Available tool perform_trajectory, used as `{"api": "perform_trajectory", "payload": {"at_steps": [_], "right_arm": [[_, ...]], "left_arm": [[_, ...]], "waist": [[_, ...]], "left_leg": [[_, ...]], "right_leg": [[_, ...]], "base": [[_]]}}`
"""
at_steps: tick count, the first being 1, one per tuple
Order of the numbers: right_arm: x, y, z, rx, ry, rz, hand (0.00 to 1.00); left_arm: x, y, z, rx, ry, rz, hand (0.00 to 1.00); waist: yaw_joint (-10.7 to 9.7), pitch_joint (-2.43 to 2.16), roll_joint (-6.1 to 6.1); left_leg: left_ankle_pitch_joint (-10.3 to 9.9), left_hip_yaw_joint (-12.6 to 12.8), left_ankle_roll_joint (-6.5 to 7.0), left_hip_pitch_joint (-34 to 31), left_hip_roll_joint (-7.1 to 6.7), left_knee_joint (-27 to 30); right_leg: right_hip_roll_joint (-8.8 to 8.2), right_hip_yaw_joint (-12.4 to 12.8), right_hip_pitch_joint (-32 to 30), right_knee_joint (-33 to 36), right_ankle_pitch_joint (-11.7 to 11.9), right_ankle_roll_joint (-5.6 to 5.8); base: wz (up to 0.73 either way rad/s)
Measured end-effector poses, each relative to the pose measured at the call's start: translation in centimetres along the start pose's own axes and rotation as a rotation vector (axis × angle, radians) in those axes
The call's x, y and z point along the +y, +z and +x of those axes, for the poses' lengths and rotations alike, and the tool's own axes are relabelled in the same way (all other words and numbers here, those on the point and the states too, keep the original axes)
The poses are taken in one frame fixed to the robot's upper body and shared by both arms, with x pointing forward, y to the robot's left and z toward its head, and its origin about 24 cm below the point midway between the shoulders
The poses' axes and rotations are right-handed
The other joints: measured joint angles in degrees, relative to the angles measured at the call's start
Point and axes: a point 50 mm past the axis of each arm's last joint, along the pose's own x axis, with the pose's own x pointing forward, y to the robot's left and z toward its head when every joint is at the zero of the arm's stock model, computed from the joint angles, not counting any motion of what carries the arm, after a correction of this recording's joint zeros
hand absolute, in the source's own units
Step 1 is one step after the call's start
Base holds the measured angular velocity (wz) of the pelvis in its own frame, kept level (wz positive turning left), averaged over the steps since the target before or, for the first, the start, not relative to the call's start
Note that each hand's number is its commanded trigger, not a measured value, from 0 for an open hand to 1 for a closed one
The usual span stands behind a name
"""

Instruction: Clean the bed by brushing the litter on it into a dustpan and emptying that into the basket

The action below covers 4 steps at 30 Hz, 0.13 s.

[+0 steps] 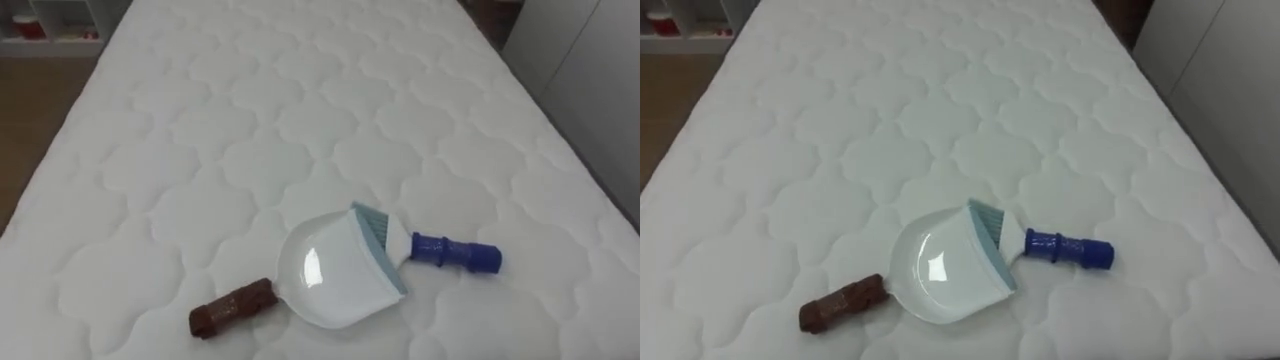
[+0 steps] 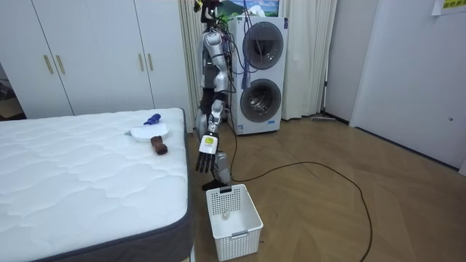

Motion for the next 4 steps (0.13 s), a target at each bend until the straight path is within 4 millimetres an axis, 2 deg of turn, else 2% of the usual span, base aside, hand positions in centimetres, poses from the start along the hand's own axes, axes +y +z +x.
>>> {"api": "perform_trajectory", "payload": {"at_steps": [4], "right_arm": [[0.7, -1.4, -0.2, 0.079, 0.07, -0.09, 0.0]], "left_arm": [[-0.8, -1.9, -0.4, 0.115, -0.072, -0.023, 0.0]], "waist": [[0.08, -0.03, 0.02]], "left_leg": [[0.0, -1.01, 0.0, -0.11, -0.13, 0.19]], "right_leg": [[-0.22, -0.69, -0.05, -0.06, -0.04, -0.05]], "base": [[0.11]]}}
